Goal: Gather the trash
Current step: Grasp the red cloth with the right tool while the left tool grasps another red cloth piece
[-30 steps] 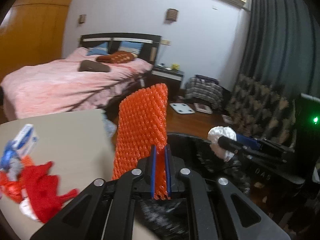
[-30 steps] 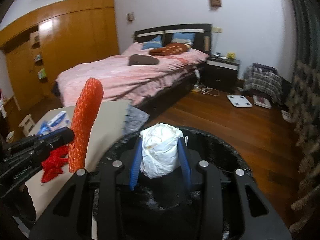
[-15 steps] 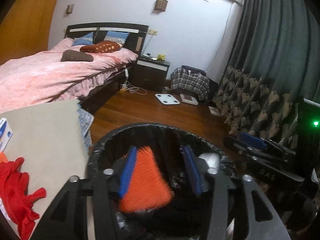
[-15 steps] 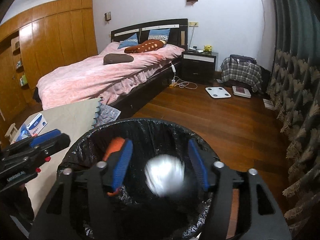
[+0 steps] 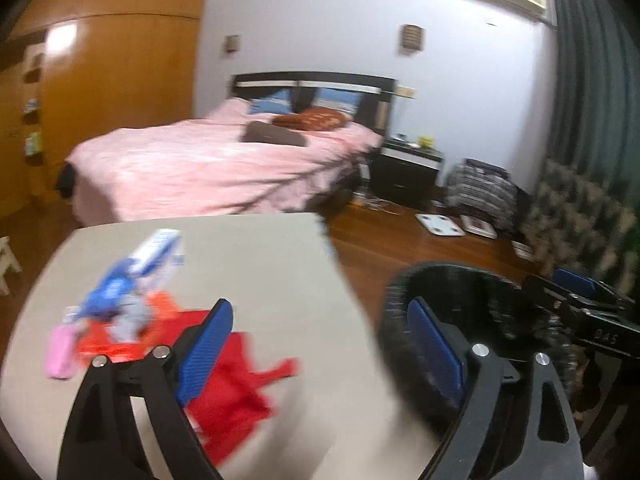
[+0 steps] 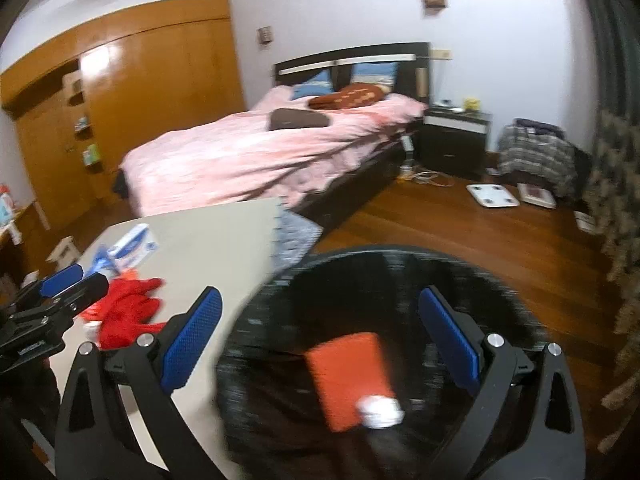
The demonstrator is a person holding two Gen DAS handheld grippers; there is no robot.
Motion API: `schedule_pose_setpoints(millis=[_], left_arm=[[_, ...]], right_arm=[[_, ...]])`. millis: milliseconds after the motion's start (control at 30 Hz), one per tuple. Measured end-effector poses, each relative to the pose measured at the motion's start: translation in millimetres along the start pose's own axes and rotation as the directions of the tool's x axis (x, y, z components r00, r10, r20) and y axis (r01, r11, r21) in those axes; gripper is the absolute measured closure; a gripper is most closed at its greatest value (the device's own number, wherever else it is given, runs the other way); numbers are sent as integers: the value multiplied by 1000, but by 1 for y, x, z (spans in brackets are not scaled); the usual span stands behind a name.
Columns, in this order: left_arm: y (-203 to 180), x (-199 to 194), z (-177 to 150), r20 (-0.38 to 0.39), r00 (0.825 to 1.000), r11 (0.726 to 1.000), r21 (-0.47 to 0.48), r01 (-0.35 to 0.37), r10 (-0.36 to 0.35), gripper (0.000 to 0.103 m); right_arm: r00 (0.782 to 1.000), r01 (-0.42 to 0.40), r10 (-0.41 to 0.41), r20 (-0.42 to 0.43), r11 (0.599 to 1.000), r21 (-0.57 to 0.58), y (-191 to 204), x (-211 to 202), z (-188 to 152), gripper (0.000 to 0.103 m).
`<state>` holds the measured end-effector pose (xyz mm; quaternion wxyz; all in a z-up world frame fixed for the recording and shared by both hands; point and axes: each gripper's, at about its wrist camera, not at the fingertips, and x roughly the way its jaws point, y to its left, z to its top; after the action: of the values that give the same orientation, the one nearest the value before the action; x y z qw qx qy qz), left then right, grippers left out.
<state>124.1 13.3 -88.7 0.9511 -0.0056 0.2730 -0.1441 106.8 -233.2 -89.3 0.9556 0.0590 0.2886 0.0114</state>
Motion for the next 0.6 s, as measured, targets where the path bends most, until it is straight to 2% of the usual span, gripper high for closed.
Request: schedule_pose_setpoints(millis=[167, 300, 533, 600], left_arm=[[46, -18, -11, 6, 992, 992, -22, -123, 123, 15], [77, -25, -21, 3, 980, 979, -38, -201, 201, 16], [113, -23, -36, -25, 966, 963, -78, -258, 257, 16], [120, -21, -39, -30, 963, 959, -86, -270, 269, 17]], right_arm=[[996, -89, 88, -16, 995, -53, 53, 19, 3, 7], [988, -152, 149, -42, 985, -84, 94, 37, 0, 7], [973, -218, 206, -102, 967, -132, 138, 65, -10, 7], [968, -235, 217, -127, 961, -147, 148, 74, -15, 13]])
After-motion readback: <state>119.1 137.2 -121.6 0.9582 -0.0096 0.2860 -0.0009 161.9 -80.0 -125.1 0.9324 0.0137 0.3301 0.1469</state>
